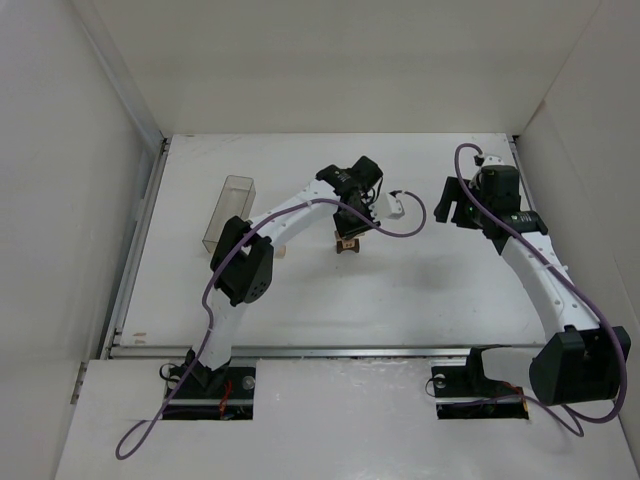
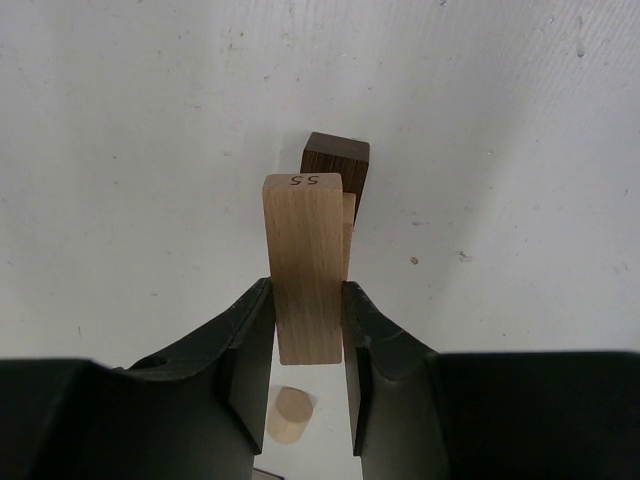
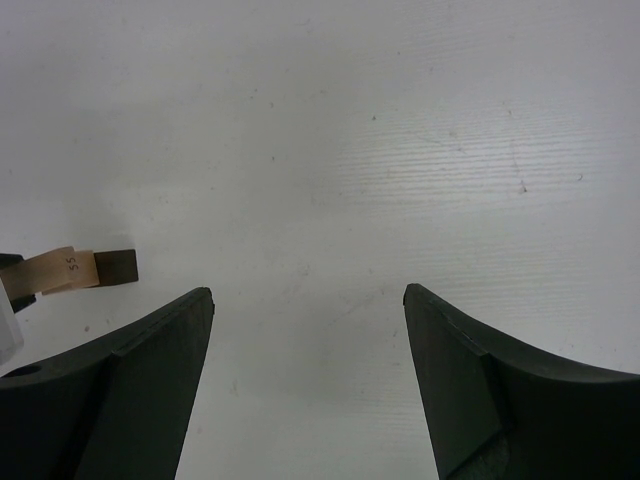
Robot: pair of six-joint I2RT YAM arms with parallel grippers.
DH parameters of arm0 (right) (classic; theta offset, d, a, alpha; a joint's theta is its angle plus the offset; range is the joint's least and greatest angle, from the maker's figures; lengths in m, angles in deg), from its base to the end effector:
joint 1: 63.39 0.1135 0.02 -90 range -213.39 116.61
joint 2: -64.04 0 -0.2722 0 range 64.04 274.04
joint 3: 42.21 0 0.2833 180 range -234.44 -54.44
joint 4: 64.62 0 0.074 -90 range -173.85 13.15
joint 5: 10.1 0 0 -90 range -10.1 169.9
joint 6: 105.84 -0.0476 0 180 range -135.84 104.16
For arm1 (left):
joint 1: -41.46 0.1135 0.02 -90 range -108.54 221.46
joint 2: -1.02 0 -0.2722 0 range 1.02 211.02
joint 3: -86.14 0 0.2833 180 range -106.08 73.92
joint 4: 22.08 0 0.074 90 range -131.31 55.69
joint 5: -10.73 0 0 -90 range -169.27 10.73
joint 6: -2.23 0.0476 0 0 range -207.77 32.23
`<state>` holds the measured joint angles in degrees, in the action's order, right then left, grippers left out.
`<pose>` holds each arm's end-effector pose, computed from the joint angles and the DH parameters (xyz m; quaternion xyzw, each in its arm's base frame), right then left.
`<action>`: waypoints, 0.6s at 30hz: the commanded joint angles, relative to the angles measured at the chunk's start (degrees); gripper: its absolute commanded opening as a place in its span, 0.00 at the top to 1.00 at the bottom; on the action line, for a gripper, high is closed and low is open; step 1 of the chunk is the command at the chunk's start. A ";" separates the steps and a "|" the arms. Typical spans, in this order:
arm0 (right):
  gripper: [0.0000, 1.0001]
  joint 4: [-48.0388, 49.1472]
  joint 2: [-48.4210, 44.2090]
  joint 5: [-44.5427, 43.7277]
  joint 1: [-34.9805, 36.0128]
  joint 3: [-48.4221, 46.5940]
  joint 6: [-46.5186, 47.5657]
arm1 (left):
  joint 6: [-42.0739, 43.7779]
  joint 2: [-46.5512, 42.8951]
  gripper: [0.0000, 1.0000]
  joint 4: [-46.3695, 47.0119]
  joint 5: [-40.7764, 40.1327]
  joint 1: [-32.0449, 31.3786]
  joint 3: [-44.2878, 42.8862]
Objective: Build the wood block tower
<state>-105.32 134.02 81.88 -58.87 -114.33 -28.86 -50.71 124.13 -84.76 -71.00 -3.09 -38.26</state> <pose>0.3039 0.0257 0.3041 0.0593 0.8989 0.0815 0.4265 0.3586 -0.3626 0.2416 0.6451 0.7199 -0.0858 0.2414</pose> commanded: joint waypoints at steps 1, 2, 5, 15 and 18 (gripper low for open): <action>0.18 2.63 -1.60 0.66 -0.29 0.13 0.71 | 1.35 -0.41 1.00 -1.22 0.08 -0.18 -0.14; 0.18 2.63 -1.60 0.66 -0.29 0.13 0.71 | 1.35 -0.41 1.00 -1.22 0.08 -0.18 -0.14; 0.18 2.63 -1.60 0.66 -0.29 0.13 0.71 | 1.35 -0.41 1.00 -0.70 0.08 -0.18 0.91; 0.18 2.63 -1.60 0.66 -0.29 0.13 0.71 | 0.30 -0.41 1.00 0.36 0.60 -0.18 1.53; 0.18 2.63 -1.60 0.66 -0.29 0.13 0.71 | 0.30 -0.41 1.00 0.89 -0.01 -0.18 2.05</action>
<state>-105.32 134.02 81.90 -58.87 -114.31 -28.84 -50.36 124.28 -83.95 -71.02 -3.09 -37.02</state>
